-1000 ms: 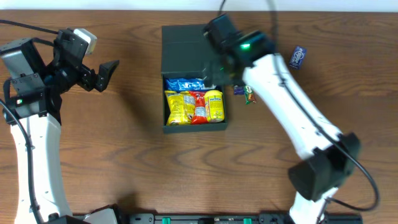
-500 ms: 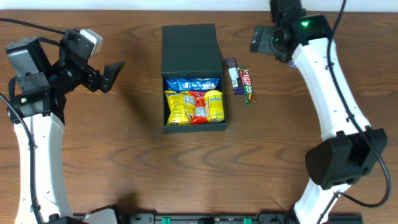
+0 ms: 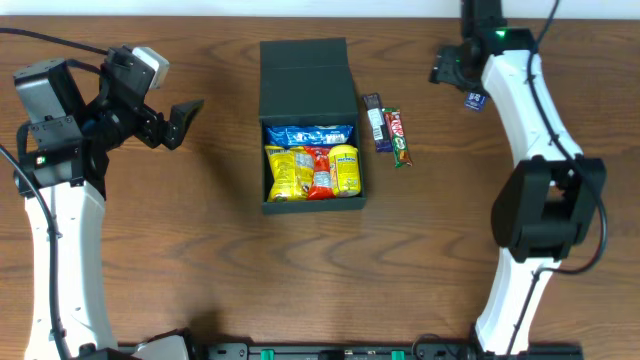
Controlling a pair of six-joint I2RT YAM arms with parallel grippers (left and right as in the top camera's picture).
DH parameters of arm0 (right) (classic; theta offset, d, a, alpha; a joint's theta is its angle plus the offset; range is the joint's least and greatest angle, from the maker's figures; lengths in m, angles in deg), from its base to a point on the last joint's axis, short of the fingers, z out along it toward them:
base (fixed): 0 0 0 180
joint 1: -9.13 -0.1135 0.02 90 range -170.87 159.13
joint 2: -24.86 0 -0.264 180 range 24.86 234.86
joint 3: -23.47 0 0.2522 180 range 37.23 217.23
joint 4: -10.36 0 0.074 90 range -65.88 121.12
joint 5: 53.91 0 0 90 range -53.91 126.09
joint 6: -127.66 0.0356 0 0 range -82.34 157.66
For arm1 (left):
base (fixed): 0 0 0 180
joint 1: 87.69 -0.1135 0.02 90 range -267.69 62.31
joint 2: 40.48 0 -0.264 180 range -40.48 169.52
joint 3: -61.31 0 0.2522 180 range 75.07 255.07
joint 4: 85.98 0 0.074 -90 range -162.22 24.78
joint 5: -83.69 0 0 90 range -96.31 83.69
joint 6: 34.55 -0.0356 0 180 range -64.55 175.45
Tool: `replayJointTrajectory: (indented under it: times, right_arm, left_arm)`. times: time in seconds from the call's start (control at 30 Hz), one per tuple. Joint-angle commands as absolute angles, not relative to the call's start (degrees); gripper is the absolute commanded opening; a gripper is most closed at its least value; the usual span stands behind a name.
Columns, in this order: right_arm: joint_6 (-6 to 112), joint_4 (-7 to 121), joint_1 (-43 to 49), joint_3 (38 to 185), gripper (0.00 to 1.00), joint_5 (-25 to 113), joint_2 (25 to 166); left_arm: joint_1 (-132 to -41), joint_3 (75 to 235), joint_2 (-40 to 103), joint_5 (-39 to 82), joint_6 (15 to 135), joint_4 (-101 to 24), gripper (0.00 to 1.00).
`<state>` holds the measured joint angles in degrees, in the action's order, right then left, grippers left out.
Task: Pack container
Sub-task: 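Move the right gripper to the blue Eclipse mint tin, then grasp the Eclipse tin with the right gripper and lift it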
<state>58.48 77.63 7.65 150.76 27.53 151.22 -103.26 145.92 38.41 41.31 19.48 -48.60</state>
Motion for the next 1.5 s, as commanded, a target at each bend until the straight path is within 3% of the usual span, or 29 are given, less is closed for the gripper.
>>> replayJointTrajectory:
  times: [0.0, 0.33, 1.47]
  right_arm:
    - [60.97, 78.11, 10.73, 156.08, 0.77, 28.6, 155.07]
    - [63.18, 83.05, 12.24, 172.14, 0.79, 29.87, 166.98]
    - [65.52, 86.31, 15.69, 172.42, 0.77, 31.01, 173.12]
  left_arm:
    - [-103.02, 146.27, 38.91, 41.35, 19.94, -48.84, 0.95]
    - [-103.02, 146.27, 38.91, 40.85, 22.28, -49.82, 0.95]
    - [-103.02, 146.27, 38.91, 38.49, 22.48, -50.17, 0.95]
